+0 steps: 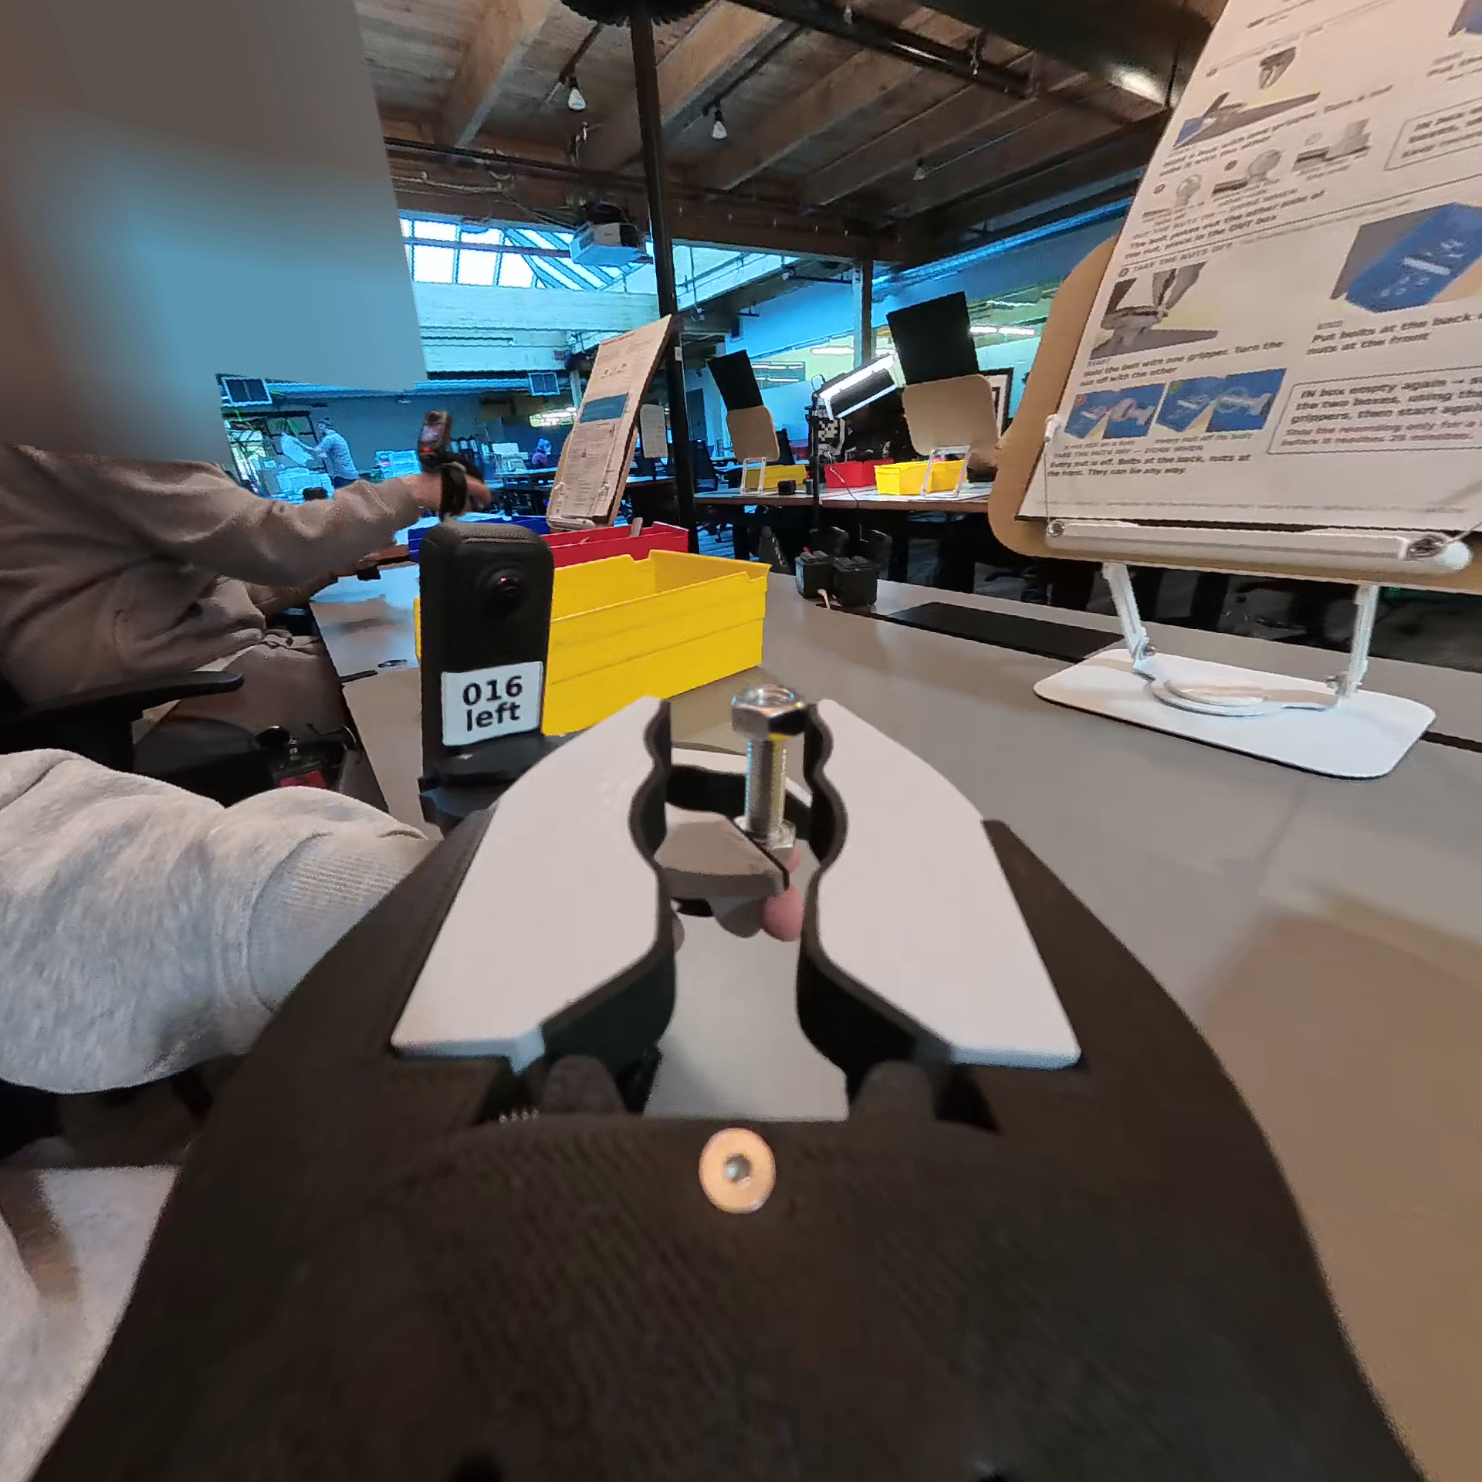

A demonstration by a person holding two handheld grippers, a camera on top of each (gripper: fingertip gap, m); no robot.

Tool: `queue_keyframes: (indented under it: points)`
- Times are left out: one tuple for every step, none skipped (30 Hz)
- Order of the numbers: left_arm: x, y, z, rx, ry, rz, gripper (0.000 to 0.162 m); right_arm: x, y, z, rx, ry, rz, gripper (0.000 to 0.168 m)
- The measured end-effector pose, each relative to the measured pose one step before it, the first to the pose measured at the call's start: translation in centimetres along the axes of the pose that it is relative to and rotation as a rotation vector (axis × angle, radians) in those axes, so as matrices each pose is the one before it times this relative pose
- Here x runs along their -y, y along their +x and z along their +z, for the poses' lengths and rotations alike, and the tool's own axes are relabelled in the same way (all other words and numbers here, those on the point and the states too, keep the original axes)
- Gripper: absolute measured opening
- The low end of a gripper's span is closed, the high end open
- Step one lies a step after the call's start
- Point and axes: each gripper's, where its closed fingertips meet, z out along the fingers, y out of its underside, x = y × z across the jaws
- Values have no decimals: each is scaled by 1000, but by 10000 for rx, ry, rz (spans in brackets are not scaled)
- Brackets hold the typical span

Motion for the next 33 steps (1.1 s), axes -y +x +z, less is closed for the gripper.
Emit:
queue_keyframes:
  points:
    - [-45, 113, 46, -4, -36, 45, 19, -24, -38, 20, -43, -35, -119, 33]
    - [-53, 138, 49, -47, -35, 14, 19, -44, -53, 34, -17, -42, -152, 34]
    - [-68, 161, 66, -67, -40, -23, 19, -69, -82, 44, 8, -54, -125, 35]
    - [-74, 156, 74, -55, -42, -25, 19, -81, -30, 46, -12, -58, -92, 35]
    - [-62, 202, 77, -80, -37, -1, 19, -77, -79, 47, 29, -42, -49, 34]
    - [-50, 225, 68, -83, -18, 23, 19, -70, -50, 27, 24, -41, -32, 32]
    - [-18, 151, 36, -51, -16, 42, 19, -64, 15, -2, -4, -54, -42, 30]
    - [-37, 149, 21, -65, -21, 25, 19, -18, 48, -53, -3, -39, -44, 26]
    - [-8, 156, 10, -99, 5, -12, 19, 45, 56, -72, 8, 5, -46, 22]
    - [-12, 119, 15, -72, -6, -22, 19, -14, 78, -47, 11, -14, -21, 19]
    - [-28, 50, 9, -41, -14, -25, 19, -7, 20, -23, 75, -8, 13, 19]
    - [10, 73, 9, -77, 15, -50, 19, 18, -53, -20, 127, 11, 50, 19]
    - [14, 85, -19, -89, 21, -48, 19, 34, -42, -23, 131, 21, 75, 19]
    - [3, 79, -16, -79, 10, -13, 19, 72, -81, -51, 171, 60, 84, 18]
    - [-30, 159, -1, -144, -28, -30, 19, 258, -202, -79, 286, 160, 99, 18]
    - [-53, 260, 16, -201, -45, -27, 19, 365, -227, -135, 355, 210, 165, 18]
    - [-35, 269, 21, -191, -22, -33, 19, 322, -98, -159, 318, 171, 251, 18]
    - [-52, 337, 38, -247, -32, -88, 19, 335, 93, -233, 219, 199, 296, 18]
    - [-3, 250, 42, -172, -8, -69, 19, 342, 250, -290, 121, 200, 303, 18]
    - [122, 9, 4, 36, 74, 23, 19, 294, 467, -293, -75, 105, 183, 18]
    - [43, 6, -8, 4, 9, -4, 19, 299, 562, -311, -184, 82, 36, 18]
    - [-32, 17, -25, -32, -31, -20, 19, 335, 533, -313, -203, 89, -2, 18]
    - [-4, -117, -44, 62, 2, 11, 19, 375, 466, -270, -224, 89, -15, 18]
    - [33, -134, -40, 66, 25, -11, 19, 426, 455, -225, -271, 68, -45, 18]
    - [65, -83, -36, 17, 28, -44, 19, 603, 397, -234, -270, 98, -123, 18]
    - [60, -116, -44, 48, 32, -42, 19, 918, 369, -315, -251, 179, -191, 19]
    - [73, -125, -50, 52, 39, -50, 19, 1229, 463, -426, -260, 224, -265, 19]
    - [33, -64, -52, -2, 29, -60, 19, 1363, 719, -547, -319, 164, -357, 19]
    - [20, -80, -49, 14, 16, -38, 19, 1362, 1094, -664, -414, 65, -444, 19]
    - [35, -78, -29, 33, 20, -15, 19, 1215, 1544, -773, -535, -55, -494, 18]
    - [36, -46, -11, 9, 16, -18, 19, 859, 2121, -848, -720, -233, -489, 18]
    - [13, -19, 2, 2, 4, -18, 19, 267, 2569, -822, -808, -442, -340, 19]
    - [-17, -15, 14, 4, -5, -5, 19, -538, 2772, -667, -747, -724, -32, 19]
